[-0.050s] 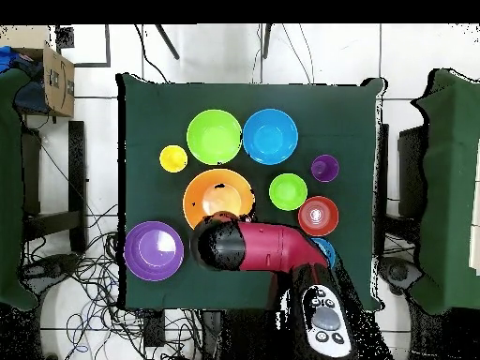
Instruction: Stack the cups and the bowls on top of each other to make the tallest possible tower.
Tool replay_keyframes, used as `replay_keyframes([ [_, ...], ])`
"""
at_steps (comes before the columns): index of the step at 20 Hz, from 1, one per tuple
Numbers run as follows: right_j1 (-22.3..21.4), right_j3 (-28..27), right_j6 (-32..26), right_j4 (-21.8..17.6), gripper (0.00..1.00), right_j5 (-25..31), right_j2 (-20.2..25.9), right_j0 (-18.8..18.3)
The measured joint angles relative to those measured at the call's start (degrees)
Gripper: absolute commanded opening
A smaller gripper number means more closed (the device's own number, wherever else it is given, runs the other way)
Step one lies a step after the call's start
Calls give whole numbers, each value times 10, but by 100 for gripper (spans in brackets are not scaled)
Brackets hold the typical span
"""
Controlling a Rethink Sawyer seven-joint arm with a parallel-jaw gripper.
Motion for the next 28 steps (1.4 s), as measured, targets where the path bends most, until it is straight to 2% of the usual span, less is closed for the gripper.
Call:
replay_keyframes([
  [13, -10, -69, 0, -26, 100, 43, 20, -34],
  [28, 10, -136, 0, -76, 100, 45, 80, -91],
])
